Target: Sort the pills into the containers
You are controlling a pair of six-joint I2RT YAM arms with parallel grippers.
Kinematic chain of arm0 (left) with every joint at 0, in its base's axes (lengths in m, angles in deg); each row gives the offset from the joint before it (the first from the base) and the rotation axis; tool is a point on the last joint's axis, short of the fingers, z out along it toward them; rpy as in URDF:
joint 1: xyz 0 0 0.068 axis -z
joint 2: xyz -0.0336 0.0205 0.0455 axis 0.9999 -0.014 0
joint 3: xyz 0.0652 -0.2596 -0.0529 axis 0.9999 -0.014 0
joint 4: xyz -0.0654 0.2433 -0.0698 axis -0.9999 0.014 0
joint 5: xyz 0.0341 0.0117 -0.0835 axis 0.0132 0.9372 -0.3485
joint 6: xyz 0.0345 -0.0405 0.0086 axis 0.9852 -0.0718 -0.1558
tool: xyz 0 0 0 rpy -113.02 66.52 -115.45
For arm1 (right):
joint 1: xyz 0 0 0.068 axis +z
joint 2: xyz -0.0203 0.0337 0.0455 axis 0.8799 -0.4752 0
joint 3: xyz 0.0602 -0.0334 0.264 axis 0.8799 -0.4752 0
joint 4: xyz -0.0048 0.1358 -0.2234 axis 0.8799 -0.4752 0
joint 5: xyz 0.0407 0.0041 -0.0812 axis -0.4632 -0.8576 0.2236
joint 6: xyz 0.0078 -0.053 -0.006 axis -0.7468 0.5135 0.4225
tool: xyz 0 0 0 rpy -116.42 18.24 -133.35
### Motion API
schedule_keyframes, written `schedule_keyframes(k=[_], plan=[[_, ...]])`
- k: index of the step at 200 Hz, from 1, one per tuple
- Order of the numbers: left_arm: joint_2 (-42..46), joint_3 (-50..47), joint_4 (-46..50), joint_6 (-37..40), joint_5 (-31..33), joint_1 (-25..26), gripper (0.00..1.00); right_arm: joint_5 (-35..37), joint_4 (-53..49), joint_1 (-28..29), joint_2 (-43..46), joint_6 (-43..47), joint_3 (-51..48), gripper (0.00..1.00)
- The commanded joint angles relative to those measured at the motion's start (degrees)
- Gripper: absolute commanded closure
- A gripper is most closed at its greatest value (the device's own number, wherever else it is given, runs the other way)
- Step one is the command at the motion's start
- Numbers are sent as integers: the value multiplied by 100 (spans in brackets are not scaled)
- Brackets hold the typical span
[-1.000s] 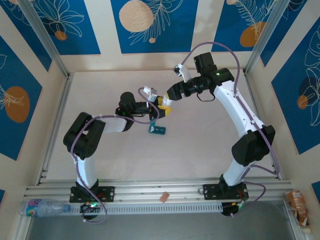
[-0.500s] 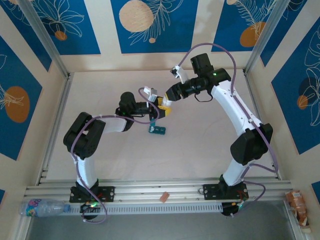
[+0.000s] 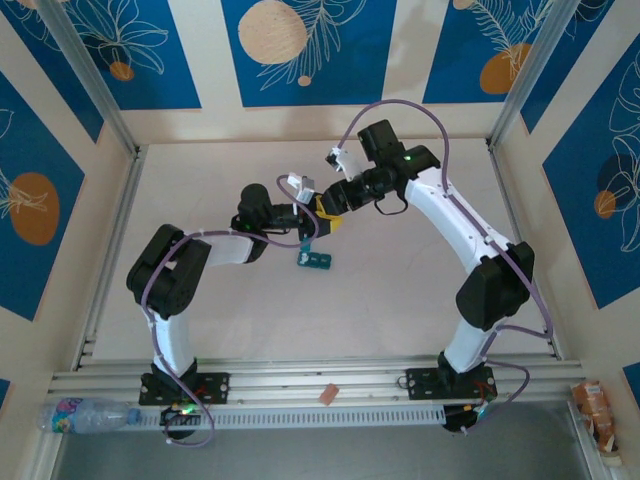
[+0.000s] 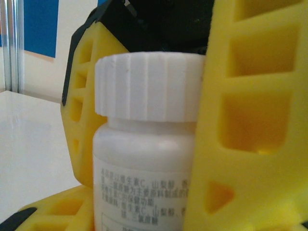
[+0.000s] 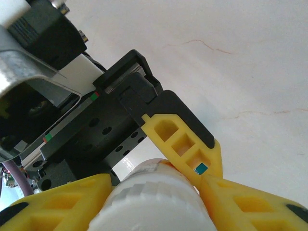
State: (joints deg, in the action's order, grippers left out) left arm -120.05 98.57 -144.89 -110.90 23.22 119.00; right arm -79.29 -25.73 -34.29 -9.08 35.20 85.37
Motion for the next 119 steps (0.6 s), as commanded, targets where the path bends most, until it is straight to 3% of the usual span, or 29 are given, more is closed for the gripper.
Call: schedule_keyframes(k=[1,30,119], plan=[[194,163,-348,-8,-59,23,100,9,-40,45,-28,-133,-65,43],[188,162,-348,-10,-62,23,100,88,-162,8,62,-84,35,32],[152,170,-351,-11,-53,33,100,-642,-278,-439,554,121,154,27]])
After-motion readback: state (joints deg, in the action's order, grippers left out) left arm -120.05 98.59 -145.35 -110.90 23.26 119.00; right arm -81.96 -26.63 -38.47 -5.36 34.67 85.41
